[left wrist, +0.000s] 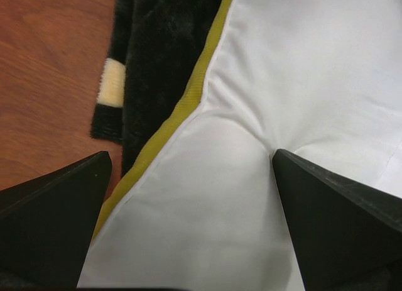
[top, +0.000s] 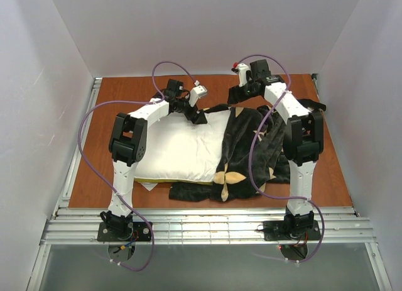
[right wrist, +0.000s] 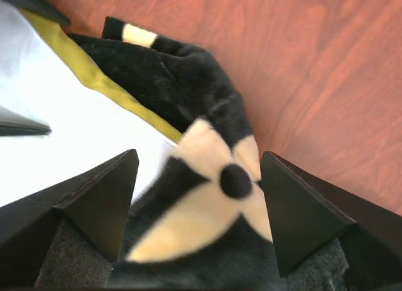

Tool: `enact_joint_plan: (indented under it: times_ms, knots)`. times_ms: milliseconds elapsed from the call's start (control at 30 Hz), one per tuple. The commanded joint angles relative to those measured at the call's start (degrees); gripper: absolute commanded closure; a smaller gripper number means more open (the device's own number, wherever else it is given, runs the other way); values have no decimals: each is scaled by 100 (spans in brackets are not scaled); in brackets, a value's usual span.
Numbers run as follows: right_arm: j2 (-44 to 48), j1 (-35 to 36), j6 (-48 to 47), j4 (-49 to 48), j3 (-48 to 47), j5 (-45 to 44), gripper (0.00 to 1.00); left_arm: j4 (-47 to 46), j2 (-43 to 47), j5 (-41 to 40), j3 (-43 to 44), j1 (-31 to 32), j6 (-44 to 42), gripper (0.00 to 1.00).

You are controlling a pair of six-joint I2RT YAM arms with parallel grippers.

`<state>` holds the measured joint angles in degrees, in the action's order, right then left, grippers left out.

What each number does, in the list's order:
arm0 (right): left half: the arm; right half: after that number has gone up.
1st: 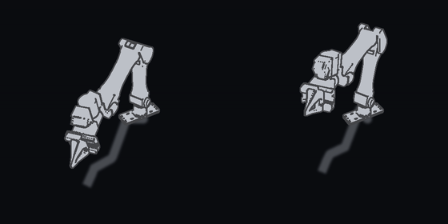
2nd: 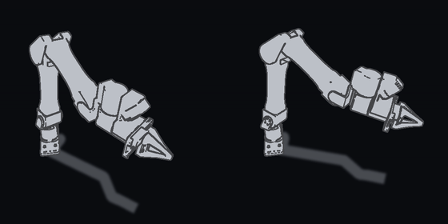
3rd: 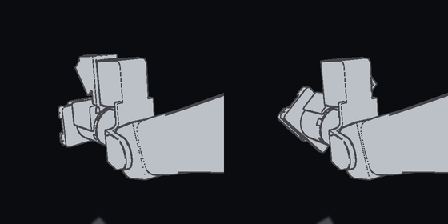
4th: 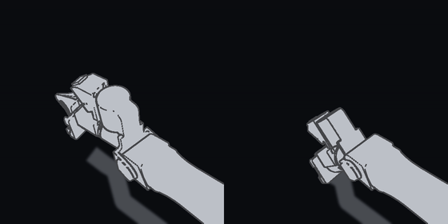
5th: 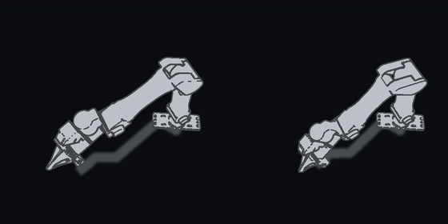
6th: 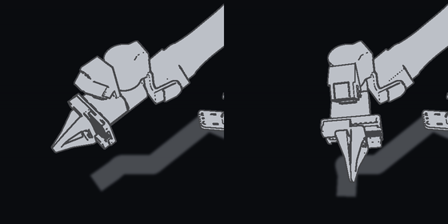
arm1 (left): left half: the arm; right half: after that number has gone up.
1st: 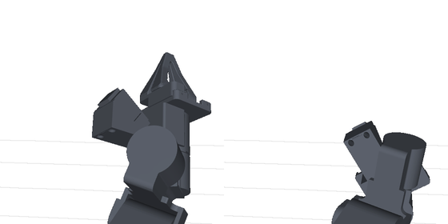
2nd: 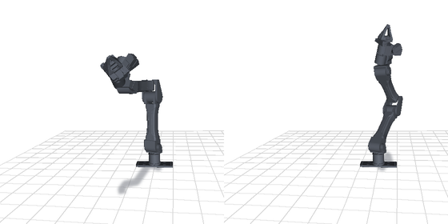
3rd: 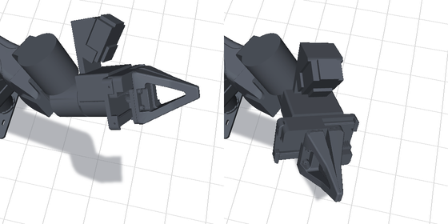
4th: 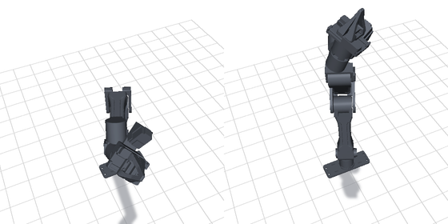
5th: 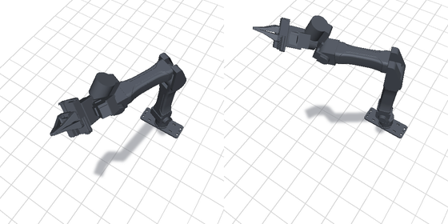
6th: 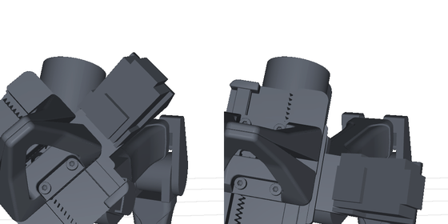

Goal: Put the pillow into the pillowcase

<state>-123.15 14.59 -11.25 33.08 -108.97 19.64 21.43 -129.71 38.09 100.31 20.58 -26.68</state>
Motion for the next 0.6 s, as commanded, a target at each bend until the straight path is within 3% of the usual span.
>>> enact_joint_plan:
  times_ms: [0,100,300,367,467,500,567]
  knots:
    - [47,246,-447,67,-72,-609,26,713,377,102,470,-307,-303,2]
    - [-190,343,-624,234,-151,-917,29,731,420,94,472,-432,-399,2]
    - [-481,431,-756,339,-282,-1611,57,547,306,-257,366,-432,-443,2]
    - [-595,439,-783,453,-379,-1936,60,459,166,-415,375,-432,-496,2]
    - [-666,439,-818,655,-573,-1885,82,458,-54,-486,410,-432,-663,2]
    - [-657,439,-800,665,-590,-1841,98,476,-89,-460,410,-441,-716,2]
    - [-579,439,-713,717,-669,-1552,99,581,-151,-172,358,-441,-874,2]
